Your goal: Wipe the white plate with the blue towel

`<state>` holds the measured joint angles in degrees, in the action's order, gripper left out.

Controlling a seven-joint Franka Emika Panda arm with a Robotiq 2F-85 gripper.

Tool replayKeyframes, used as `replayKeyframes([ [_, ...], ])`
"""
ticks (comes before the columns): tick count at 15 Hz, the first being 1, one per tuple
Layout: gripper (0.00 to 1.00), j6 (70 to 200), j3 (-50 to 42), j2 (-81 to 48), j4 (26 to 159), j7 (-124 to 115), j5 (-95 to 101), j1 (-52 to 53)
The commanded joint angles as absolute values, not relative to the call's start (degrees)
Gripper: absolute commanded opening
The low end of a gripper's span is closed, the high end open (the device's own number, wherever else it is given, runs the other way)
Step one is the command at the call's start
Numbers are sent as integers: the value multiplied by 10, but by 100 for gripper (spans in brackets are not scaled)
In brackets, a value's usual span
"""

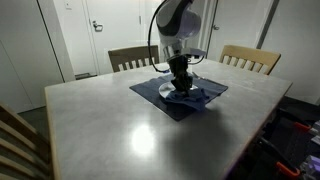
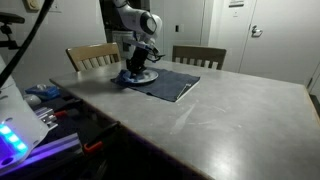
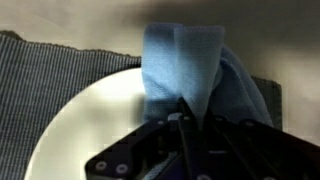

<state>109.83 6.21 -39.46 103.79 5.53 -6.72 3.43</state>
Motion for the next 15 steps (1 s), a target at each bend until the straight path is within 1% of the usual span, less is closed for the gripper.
replayKeyframes([
  [1, 3, 1075, 40, -405, 1041, -7, -97, 23],
  [8, 3, 1080, -7, -398, 1052, -173, -147, 27],
  [15, 3, 1117, -39, -401, 1037, -304, -100, 68],
])
